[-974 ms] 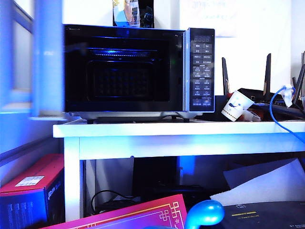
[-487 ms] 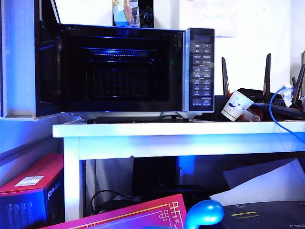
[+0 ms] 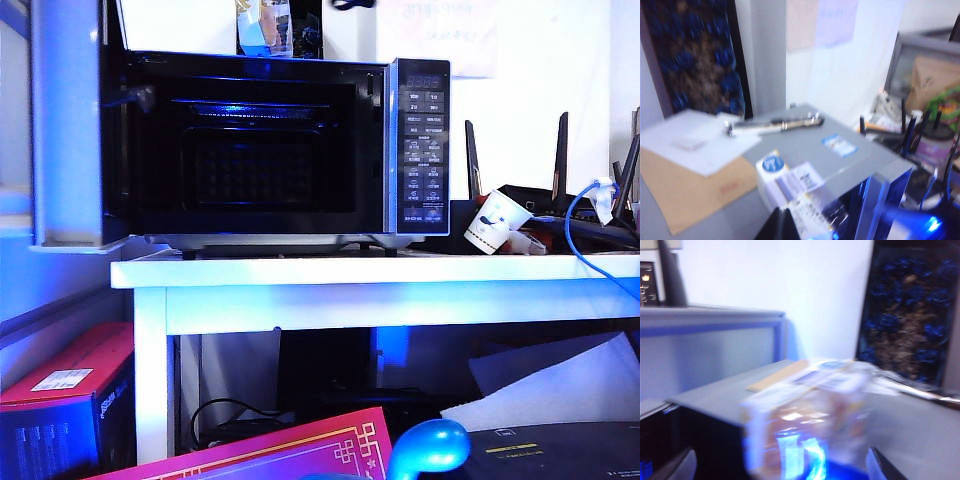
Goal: Open the microwave door, place the box of snacks from the top of the microwave inside, then close the microwave door.
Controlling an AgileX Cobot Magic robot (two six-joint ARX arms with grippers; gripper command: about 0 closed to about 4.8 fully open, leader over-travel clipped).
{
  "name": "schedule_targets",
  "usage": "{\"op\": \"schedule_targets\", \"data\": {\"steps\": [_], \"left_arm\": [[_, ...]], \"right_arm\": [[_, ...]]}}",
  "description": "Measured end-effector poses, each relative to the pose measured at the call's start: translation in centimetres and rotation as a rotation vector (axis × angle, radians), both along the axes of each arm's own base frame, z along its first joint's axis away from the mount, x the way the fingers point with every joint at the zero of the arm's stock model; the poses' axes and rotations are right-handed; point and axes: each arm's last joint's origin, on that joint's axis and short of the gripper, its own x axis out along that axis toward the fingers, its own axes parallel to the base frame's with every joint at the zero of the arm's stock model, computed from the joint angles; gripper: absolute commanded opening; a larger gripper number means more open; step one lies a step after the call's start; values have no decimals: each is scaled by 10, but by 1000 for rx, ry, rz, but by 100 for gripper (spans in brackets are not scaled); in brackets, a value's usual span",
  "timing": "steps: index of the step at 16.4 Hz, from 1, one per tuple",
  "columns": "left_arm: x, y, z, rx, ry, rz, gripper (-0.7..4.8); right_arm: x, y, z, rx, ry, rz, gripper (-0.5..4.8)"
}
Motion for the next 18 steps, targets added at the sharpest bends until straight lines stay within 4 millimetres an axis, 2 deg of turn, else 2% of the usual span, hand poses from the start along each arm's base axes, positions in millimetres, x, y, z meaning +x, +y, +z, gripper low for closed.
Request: {"op": "schedule_targets", "data": {"steps": [2,3,4,5,6,9,10,12,14,16,18], "left_arm": [[-6,3,6,-7,-25,17,3],[-2,2,2,-4,-9,17,35],[3,0,-2,-1,12,8,96],[9,-3,-8,0,37,-10,270],[14,-10,-15,-1,78,-34,479],[10,-30,-25,17,172,-92,479],[10,-36,-30,26,210,-109,479],[13,-66,-54,71,348,-102,479],[18,-99,-75,138,396,-24,479],[19,-129,-83,163,350,107,479],[17,-142,-83,169,301,229,479]], "right_arm": [[-2,7,-5,-29,18,-11,479],[-2,4,-4,-37,36,-35,479],[-3,-3,0,-45,58,-71,479],[-5,-17,10,-45,64,-119,479],[-9,-40,27,-38,59,-173,479],[-19,-94,62,3,11,-294,479],[-22,-105,70,20,-9,-305,479],[-37,-129,92,72,-59,-283,479],[-45,-137,103,90,-92,-279,479],[-45,-137,102,83,-80,-275,479],[-47,-136,102,75,-75,-257,479]]}}
